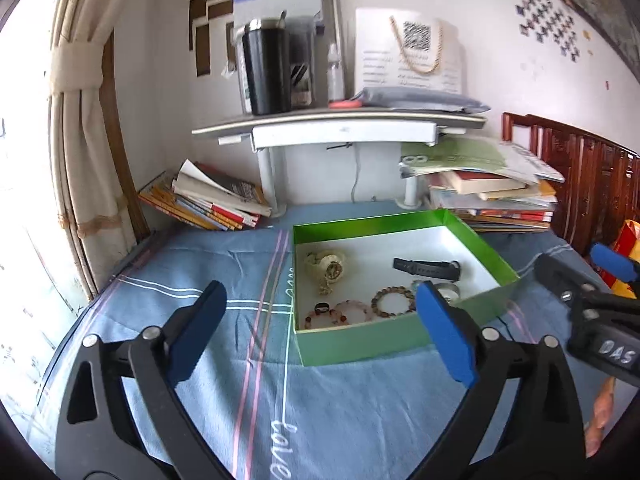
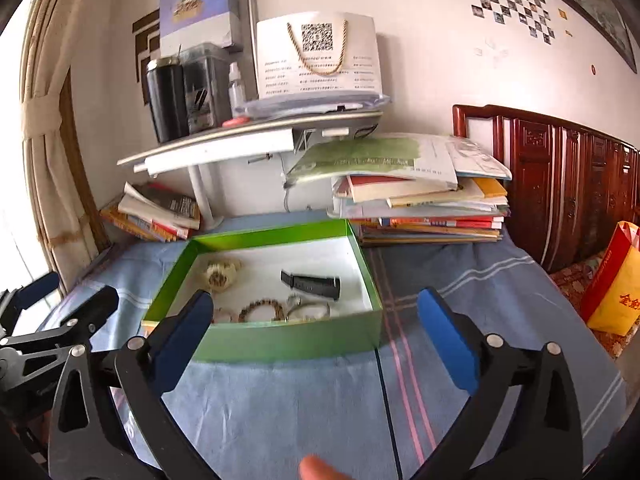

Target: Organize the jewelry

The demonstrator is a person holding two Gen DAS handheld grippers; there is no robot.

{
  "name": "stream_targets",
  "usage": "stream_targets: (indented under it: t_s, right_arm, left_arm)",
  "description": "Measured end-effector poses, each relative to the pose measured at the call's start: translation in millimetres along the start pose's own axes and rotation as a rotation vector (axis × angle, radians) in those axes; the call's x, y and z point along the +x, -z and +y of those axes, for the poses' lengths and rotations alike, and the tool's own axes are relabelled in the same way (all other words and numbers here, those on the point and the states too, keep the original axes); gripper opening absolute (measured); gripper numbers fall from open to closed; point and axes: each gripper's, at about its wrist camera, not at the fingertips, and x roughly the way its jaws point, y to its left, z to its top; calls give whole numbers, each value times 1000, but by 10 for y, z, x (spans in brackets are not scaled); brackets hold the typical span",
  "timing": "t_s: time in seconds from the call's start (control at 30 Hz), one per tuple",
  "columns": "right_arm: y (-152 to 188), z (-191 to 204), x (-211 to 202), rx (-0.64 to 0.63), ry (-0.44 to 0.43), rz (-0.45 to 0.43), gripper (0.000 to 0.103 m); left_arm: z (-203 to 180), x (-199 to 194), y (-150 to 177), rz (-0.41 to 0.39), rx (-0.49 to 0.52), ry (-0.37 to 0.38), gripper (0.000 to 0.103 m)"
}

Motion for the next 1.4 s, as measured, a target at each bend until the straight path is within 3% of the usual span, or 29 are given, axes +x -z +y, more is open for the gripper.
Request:
stream_targets:
  t_s: [0.27,0.5,1.4]
  right_arm:
    - [164,74,-163,-56,47,-4,100]
    - [140,115,-292,-73,48,-33,100]
    - [169,208,-281,-93,51,-23,100]
  left_arm:
    - [-50,-271,165,1,22,20,99]
    - [49,-250,204,12,-10,-16,99]
    - [125,-244,196,22,-34,-22,99]
